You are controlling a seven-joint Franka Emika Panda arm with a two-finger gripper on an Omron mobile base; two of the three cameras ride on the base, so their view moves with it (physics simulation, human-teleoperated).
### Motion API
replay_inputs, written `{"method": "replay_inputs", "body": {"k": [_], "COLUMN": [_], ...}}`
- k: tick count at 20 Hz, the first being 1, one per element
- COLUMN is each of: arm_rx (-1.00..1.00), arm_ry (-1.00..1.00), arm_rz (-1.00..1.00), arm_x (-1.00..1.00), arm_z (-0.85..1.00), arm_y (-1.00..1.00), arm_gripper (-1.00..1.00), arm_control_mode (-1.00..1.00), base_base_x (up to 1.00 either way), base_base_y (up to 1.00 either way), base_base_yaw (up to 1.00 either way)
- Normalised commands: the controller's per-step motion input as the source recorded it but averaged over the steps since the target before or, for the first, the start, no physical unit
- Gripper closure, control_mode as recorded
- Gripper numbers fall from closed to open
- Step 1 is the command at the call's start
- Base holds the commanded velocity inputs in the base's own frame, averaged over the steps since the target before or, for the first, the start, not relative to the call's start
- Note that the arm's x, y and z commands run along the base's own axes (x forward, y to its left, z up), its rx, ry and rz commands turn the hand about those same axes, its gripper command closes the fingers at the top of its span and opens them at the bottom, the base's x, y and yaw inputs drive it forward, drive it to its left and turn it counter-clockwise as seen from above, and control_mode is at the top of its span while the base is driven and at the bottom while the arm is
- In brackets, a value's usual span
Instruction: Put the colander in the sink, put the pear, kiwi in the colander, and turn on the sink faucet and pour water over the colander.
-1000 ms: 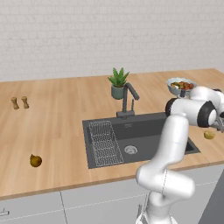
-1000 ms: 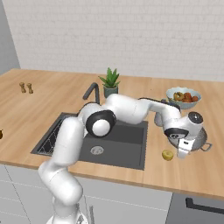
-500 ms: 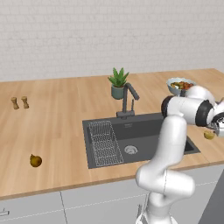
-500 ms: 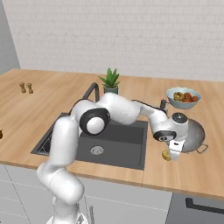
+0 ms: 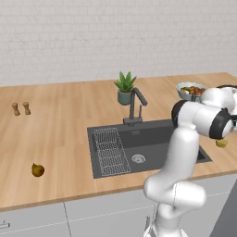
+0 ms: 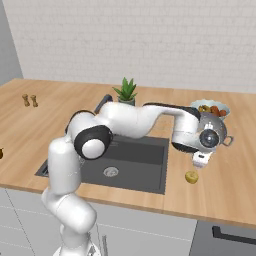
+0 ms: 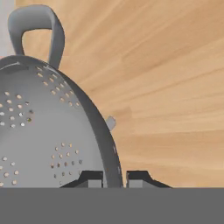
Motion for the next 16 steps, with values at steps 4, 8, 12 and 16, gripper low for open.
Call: {"method": "replay_inputs", "body": {"k": [4,8,12,16], "arm_rx": [0.0,-0.01,-0.19,-0.39], "arm_ry": [-0.55,-0.41,-0.08,0.0], "arm_rz": [0.34,0.51,0.68,0.71], "arm_x": [-0.23,-0.02,-0.19,-0.67], "arm_z": [0.87,0.19,0.0,0.0], "arm_y": [0.69,0.69,0.63,0.46], "arm_gripper": [1.0,1.0,1.0,1.0], "arm_control_mode": [-1.0,-1.0,-1.0,-1.0], "base_base_x": [0.0,0.0,0.0,0.0], "base_base_y": [0.0,0.0,0.0,0.0], "base_base_yaw": [0.0,0.0,0.0,0.0]}}
